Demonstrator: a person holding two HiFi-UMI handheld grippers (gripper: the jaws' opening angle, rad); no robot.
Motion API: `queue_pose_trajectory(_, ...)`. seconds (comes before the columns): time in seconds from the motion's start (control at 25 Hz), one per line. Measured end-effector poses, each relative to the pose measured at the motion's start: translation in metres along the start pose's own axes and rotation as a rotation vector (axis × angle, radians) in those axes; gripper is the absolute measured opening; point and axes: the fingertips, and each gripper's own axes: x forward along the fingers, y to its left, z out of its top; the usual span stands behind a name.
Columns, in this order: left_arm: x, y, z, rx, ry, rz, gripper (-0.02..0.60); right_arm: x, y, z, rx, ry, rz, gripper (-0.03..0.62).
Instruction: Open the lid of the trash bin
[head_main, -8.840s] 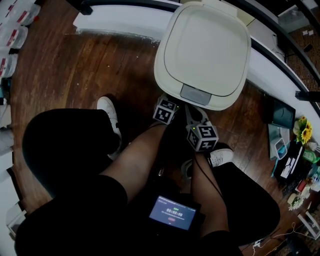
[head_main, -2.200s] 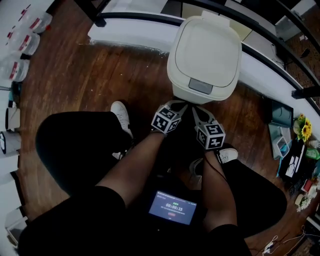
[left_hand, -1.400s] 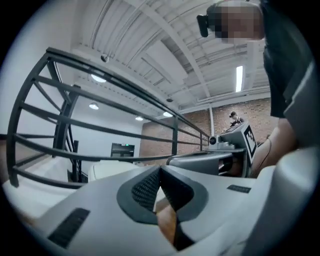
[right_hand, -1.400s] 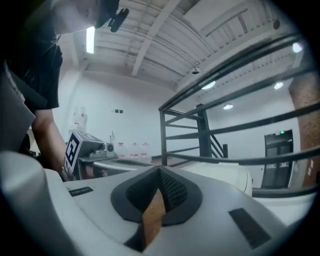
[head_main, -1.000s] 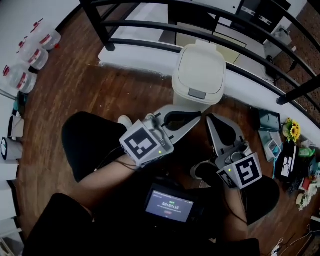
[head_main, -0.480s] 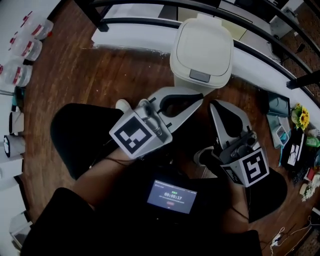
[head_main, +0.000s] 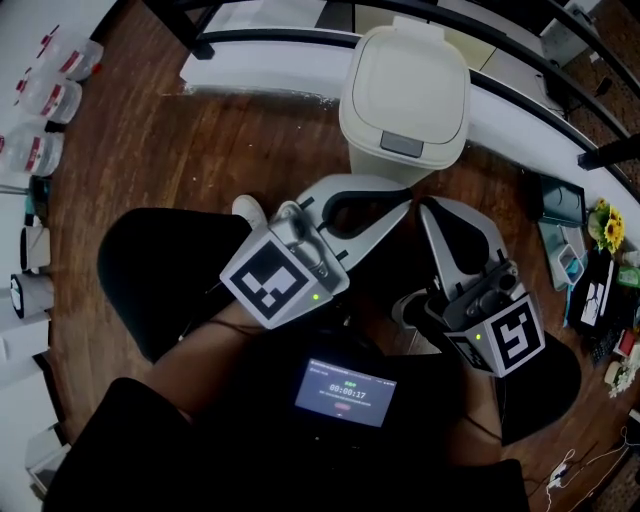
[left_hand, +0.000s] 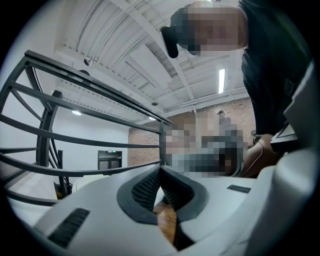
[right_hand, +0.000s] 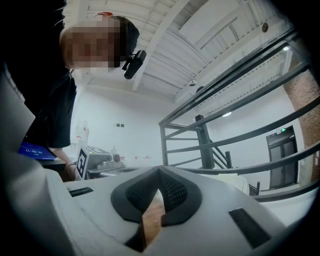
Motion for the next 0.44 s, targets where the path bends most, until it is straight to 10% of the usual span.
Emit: queue_pose_trajectory(0.44,-0.0051,-0.0069,0.0034,0.01,-0.001,-0.011,0.023,-0.0033,0.0086,-0.0009,-0.024,0.011,0.01,0.005)
